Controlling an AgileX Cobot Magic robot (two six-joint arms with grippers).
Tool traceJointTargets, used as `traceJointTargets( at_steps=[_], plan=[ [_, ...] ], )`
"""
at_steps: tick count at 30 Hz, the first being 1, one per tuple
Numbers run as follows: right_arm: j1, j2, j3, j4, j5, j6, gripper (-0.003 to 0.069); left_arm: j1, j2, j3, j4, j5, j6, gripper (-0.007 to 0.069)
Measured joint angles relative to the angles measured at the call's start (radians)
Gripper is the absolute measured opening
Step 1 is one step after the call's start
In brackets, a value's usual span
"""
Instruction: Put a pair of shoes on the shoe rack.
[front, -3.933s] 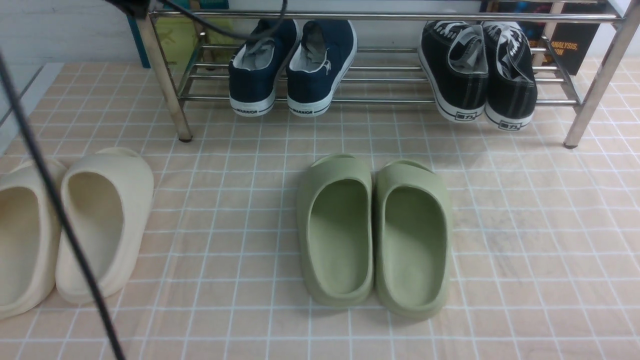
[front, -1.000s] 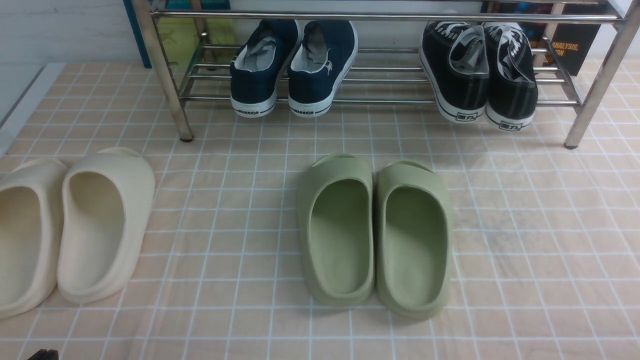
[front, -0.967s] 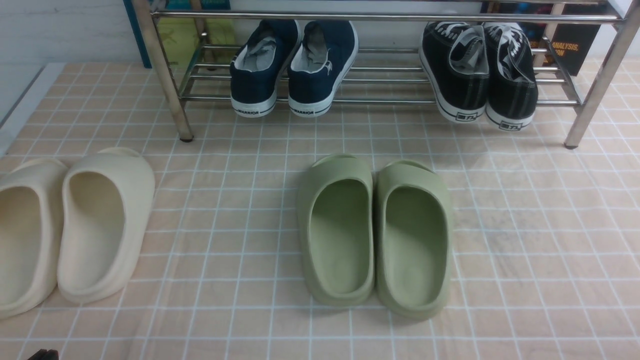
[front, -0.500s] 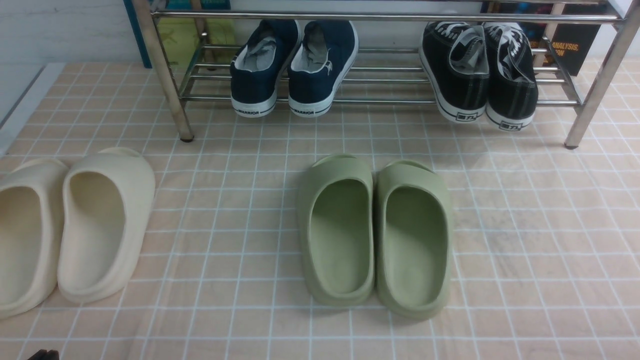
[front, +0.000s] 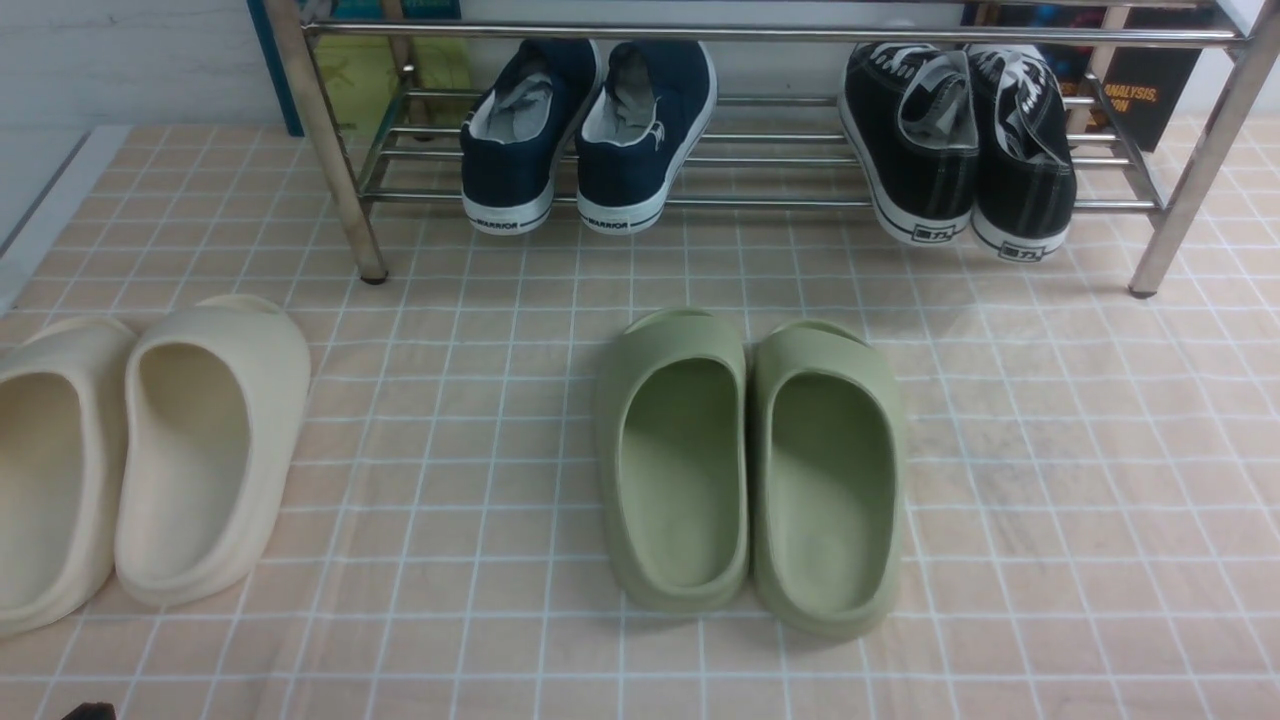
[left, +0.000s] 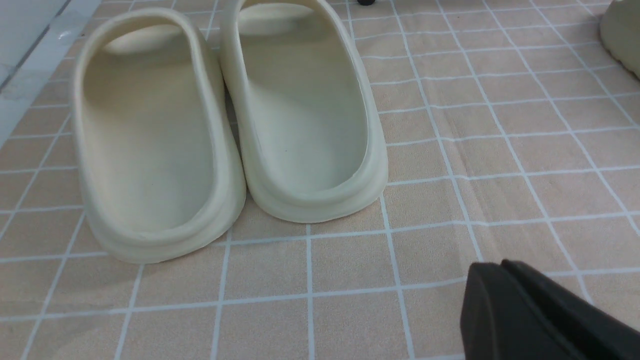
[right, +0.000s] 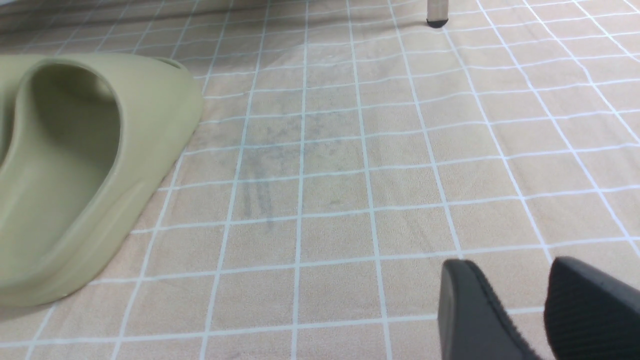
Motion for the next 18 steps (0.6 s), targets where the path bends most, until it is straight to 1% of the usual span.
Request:
traceJointTargets(
  at_steps=[18],
  plan=[
    [0.000,0.000,0.000,0.000,0.000,0.000,0.0238,0.000,0.000,-0.001,-0.001,0.006,0.009,0.0023]
  ],
)
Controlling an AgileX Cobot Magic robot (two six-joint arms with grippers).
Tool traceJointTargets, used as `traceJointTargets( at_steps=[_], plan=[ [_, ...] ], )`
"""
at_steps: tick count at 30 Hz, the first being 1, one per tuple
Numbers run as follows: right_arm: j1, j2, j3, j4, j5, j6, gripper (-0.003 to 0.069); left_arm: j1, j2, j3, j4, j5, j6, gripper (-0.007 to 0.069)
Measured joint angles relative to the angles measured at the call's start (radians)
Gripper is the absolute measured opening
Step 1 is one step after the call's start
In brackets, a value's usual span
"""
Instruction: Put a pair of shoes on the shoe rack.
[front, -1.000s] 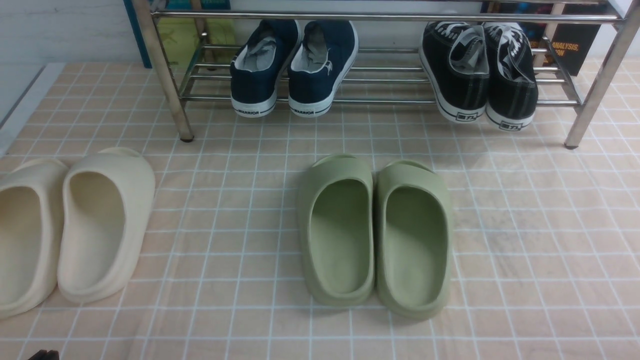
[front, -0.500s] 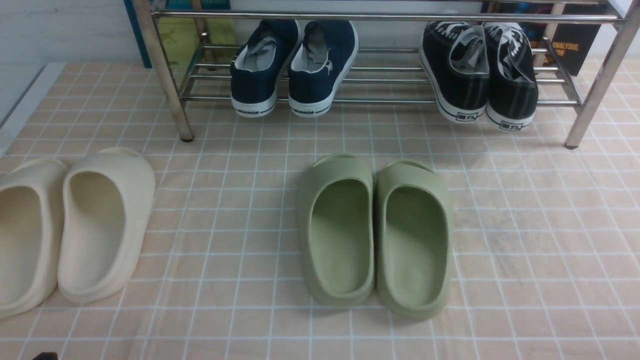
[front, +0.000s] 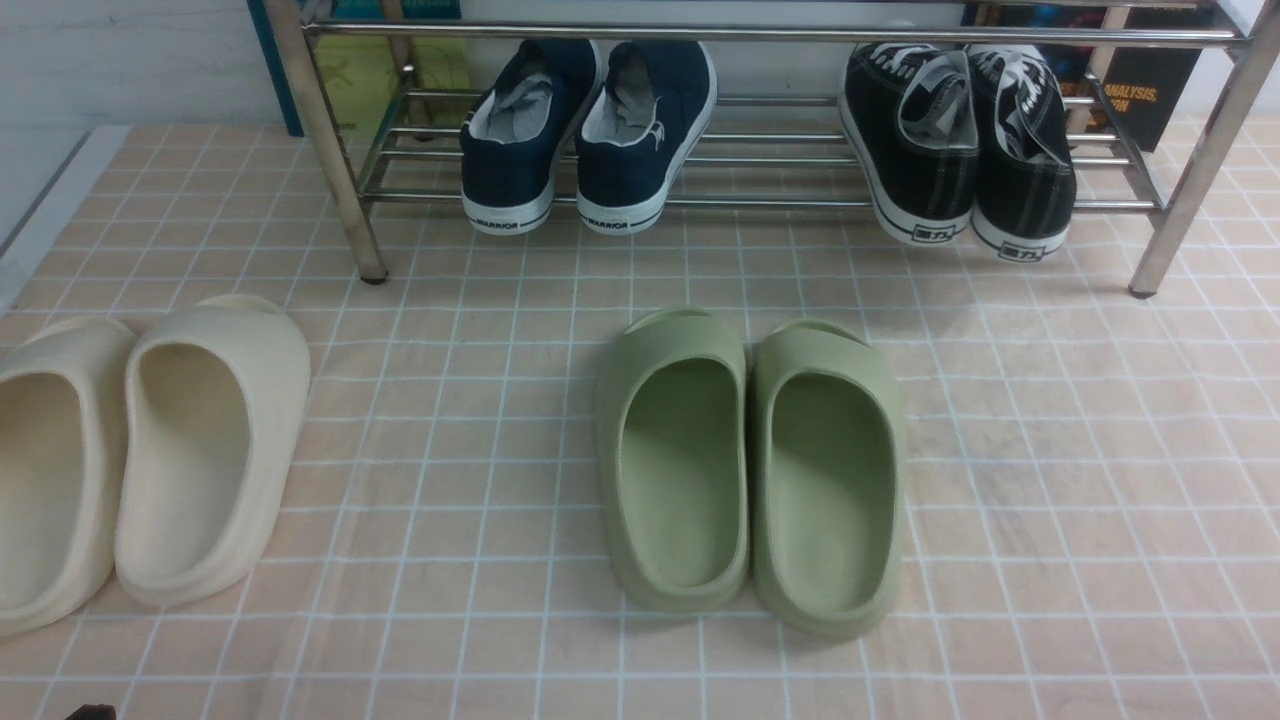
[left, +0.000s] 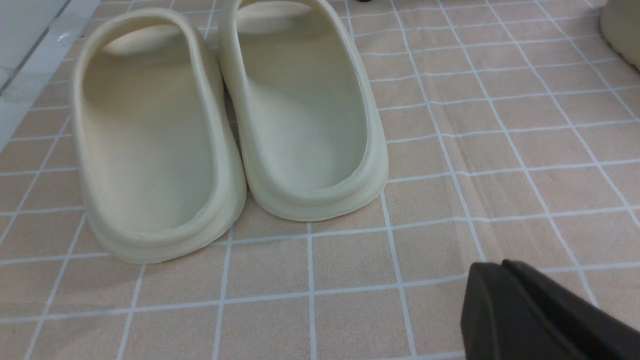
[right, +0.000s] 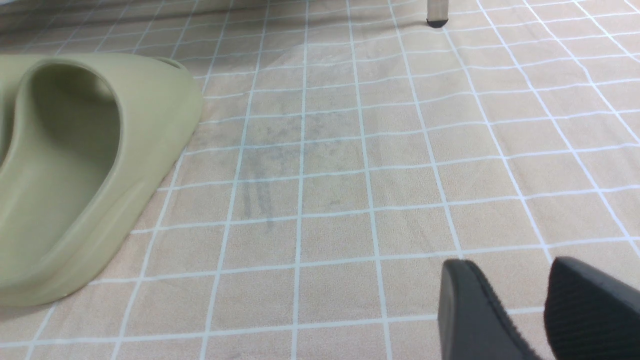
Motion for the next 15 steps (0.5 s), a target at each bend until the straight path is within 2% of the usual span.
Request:
traceJointTargets(
  at_steps=[15],
  plan=[
    [0.000,0.000,0.000,0.001,0.000,0.000,0.0238,0.000,0.000,-0.001,0.000,0.001,0.000,0.0034]
  ],
)
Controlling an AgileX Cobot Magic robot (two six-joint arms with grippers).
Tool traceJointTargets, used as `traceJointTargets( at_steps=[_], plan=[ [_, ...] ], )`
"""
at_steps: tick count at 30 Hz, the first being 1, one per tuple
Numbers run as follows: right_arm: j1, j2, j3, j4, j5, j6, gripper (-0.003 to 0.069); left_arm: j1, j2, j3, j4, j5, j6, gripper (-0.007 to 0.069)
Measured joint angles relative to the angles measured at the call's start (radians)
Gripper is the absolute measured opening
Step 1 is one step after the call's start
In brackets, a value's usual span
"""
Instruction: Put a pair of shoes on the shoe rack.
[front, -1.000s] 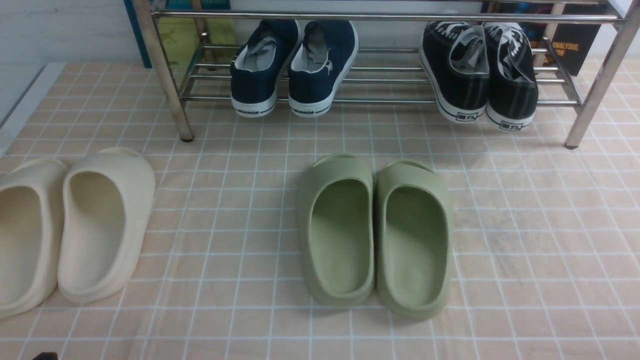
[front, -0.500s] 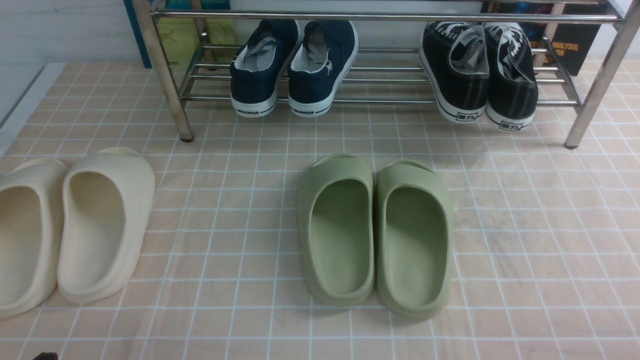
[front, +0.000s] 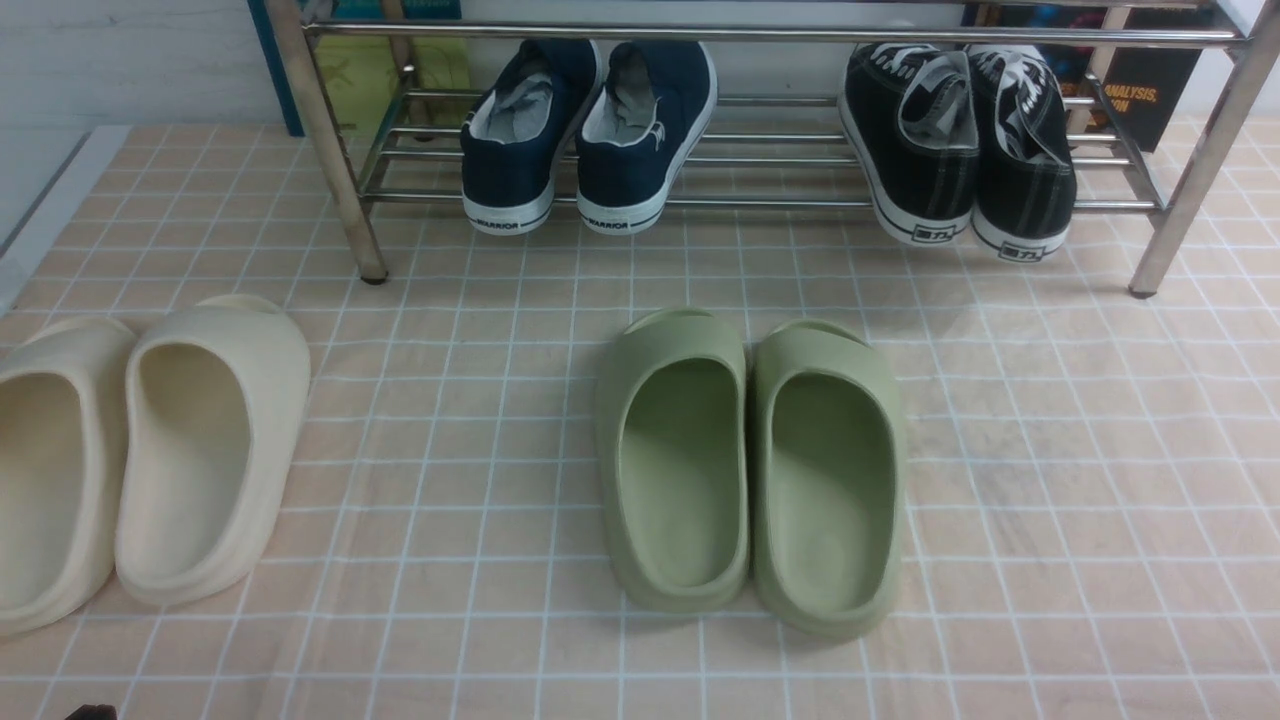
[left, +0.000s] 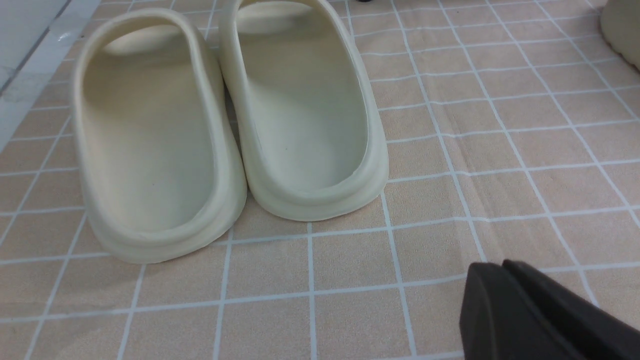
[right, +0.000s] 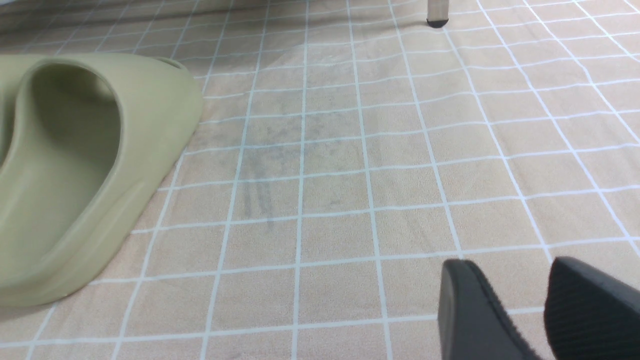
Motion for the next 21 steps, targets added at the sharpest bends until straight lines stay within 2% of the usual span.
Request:
traceJointTargets(
  at_steps=[21],
  plan=[
    [0.000,0.000,0.000,-0.001,0.000,0.000,0.0238,0.000,0.000,0.000,0.001,0.000,0.000,0.0055]
  ],
)
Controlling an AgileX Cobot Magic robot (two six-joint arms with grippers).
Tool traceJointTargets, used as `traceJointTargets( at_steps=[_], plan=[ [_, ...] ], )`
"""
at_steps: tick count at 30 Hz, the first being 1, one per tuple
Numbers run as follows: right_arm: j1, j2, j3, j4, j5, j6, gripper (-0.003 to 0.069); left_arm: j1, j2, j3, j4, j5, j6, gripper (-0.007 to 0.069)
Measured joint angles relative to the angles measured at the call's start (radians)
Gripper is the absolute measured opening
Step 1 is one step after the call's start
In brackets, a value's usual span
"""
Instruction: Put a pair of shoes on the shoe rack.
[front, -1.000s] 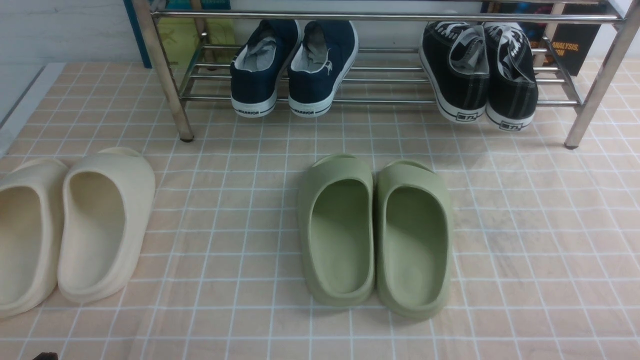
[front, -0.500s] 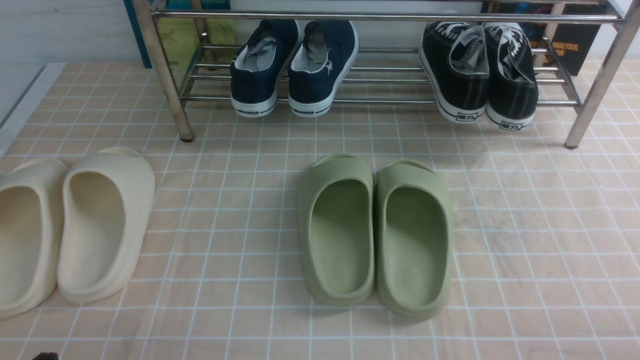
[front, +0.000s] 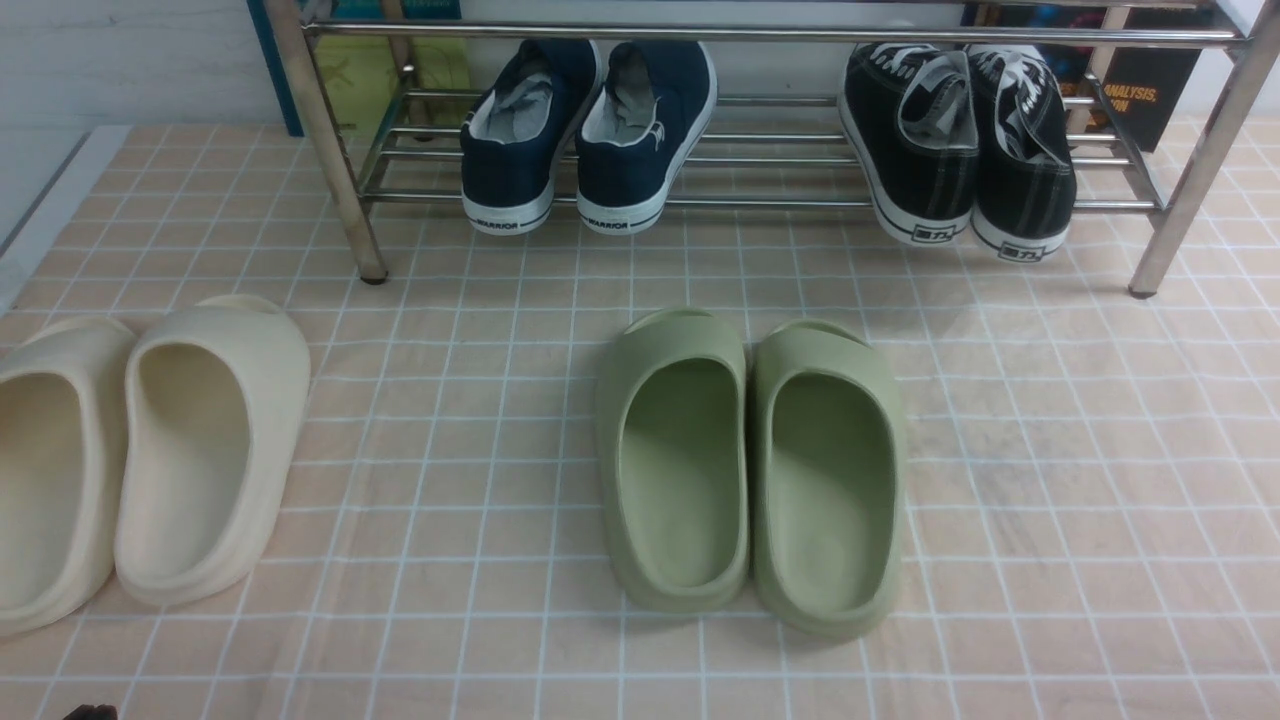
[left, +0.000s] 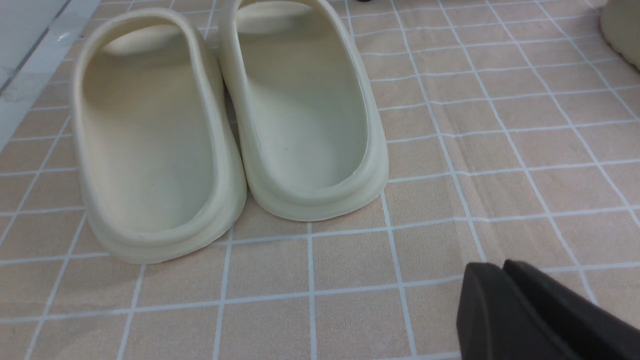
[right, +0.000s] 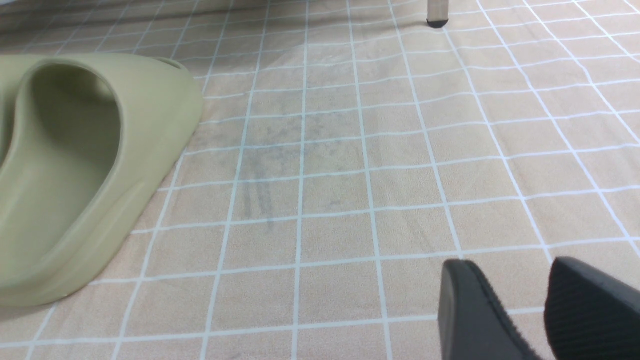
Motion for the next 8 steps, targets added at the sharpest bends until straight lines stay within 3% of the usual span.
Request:
traceJointTargets(
  at_steps=[8],
  plan=[
    [0.000,0.000,0.000,0.000,0.000,0.000,0.0238,0.000,0.000,0.000,0.000,0.001,0.000,0.0058]
  ],
)
